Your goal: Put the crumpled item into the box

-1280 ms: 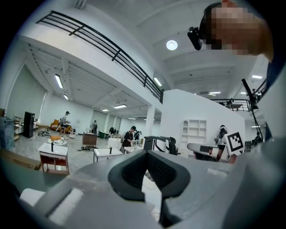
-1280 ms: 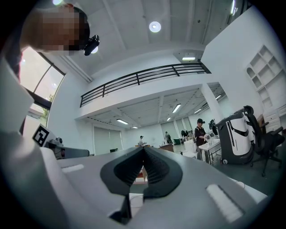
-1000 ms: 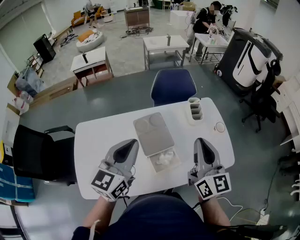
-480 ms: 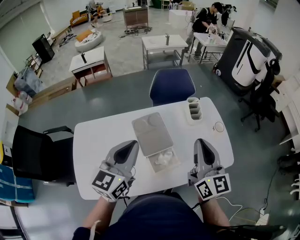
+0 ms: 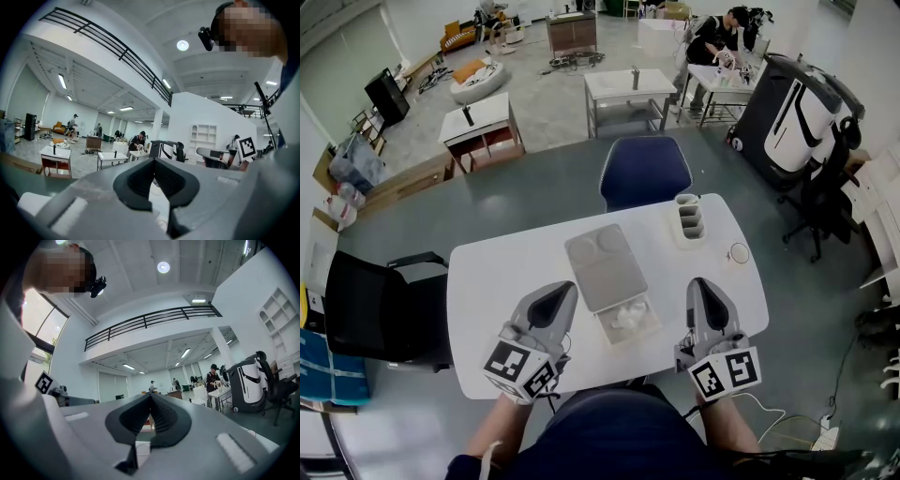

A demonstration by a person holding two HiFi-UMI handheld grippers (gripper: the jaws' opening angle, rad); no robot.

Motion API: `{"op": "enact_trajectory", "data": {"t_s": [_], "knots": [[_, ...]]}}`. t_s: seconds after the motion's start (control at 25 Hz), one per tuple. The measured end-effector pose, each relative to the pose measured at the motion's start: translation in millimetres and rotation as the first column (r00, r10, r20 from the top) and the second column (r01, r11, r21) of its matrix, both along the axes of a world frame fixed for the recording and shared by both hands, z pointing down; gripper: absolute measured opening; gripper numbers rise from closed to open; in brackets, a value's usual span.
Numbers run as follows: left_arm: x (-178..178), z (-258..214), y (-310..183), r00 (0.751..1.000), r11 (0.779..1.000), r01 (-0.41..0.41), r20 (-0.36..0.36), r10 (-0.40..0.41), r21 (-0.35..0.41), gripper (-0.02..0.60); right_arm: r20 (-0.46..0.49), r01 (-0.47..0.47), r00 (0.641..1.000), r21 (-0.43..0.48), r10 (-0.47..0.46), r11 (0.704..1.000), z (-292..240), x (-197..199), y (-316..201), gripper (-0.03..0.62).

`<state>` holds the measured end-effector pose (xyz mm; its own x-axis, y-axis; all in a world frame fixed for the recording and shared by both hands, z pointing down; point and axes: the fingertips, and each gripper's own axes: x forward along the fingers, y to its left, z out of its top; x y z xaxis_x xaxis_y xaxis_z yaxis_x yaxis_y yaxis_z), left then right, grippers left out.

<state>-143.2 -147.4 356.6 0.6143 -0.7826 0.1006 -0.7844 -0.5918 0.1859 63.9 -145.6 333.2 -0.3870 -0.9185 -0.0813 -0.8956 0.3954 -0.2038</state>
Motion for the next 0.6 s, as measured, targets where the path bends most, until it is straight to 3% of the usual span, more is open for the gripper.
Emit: {"op": "enact_trajectory", "data": {"t_s": [0.6], "knots": [[6.2,6.5,1.0,1.000,1.000,-0.022,0.008,0.022,-0.012,0.002,0.008,-0.004,1.000,-0.010,0.004,1.000,3.8,2.7,4.2,0.002]]}}
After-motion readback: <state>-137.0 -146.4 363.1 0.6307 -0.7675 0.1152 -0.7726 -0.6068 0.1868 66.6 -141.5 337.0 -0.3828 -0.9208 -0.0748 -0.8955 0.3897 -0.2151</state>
